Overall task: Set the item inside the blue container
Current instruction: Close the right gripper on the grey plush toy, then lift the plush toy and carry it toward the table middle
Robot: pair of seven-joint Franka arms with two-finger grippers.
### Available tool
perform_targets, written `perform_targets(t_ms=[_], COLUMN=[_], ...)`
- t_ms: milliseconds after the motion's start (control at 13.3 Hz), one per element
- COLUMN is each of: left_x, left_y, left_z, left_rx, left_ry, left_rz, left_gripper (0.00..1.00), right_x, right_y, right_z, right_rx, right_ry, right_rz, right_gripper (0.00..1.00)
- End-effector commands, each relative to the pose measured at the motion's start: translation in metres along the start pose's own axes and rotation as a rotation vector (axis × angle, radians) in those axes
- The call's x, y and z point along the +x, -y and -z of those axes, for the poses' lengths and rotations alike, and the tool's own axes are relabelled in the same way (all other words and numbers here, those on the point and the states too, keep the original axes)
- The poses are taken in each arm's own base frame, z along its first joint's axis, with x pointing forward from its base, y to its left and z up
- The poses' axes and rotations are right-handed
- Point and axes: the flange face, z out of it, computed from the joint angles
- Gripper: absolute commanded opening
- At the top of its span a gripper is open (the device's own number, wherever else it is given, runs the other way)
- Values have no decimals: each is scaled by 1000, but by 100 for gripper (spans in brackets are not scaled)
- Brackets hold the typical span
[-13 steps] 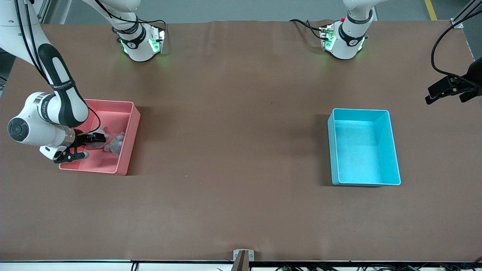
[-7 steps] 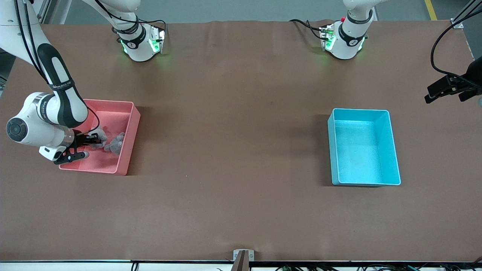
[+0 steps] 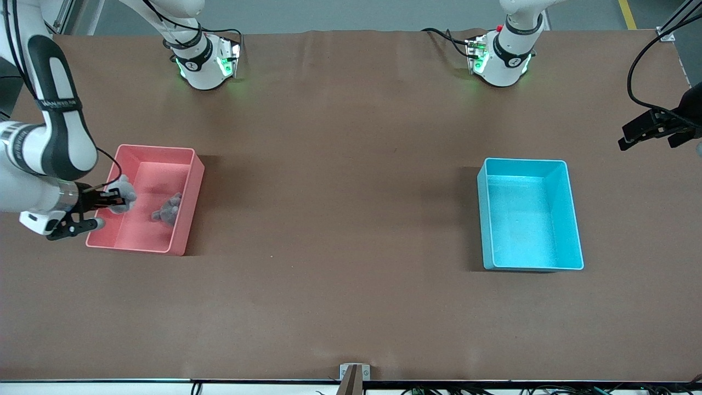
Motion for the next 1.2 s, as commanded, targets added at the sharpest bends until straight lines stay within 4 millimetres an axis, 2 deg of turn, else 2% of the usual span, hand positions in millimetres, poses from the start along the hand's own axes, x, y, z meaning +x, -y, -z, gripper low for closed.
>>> perform_targets(t_ms=[0, 150, 225, 300, 375, 601, 826, 976, 1126], left_x=[-1, -2, -1, 0, 0, 0, -1, 0, 2], left_y=[1, 0, 1, 1, 1, 2, 2, 4, 3], left_z=[5, 6, 5, 4, 4, 3, 3, 2, 1], left_rx=[7, 6, 6, 5, 5, 12, 19, 17, 15], left_ry=[-2, -3, -2, -3, -5, -3, 3, 3, -2], left_rz=[-5, -5, -5, -5, -4, -4, -2, 0, -4], left_gripper=[100, 100, 100, 100, 100, 100, 100, 100, 100], right_x=[2, 13, 20, 28, 37, 52, 54, 57, 61], right_y=[38, 82, 113, 144, 184, 293, 395, 467, 530], right_z=[61, 103, 120, 128, 130, 120, 106, 78, 42], right_rx=[-19, -32, -45, -57, -71, -68, -79, -63, -42], right_ry=[14, 36, 42, 42, 35, 17, -34, -66, -103], right_rz=[27, -24, -49, -63, -74, -157, -234, -322, -382], right_gripper=[2, 2, 2, 3, 3, 3, 4, 4, 4])
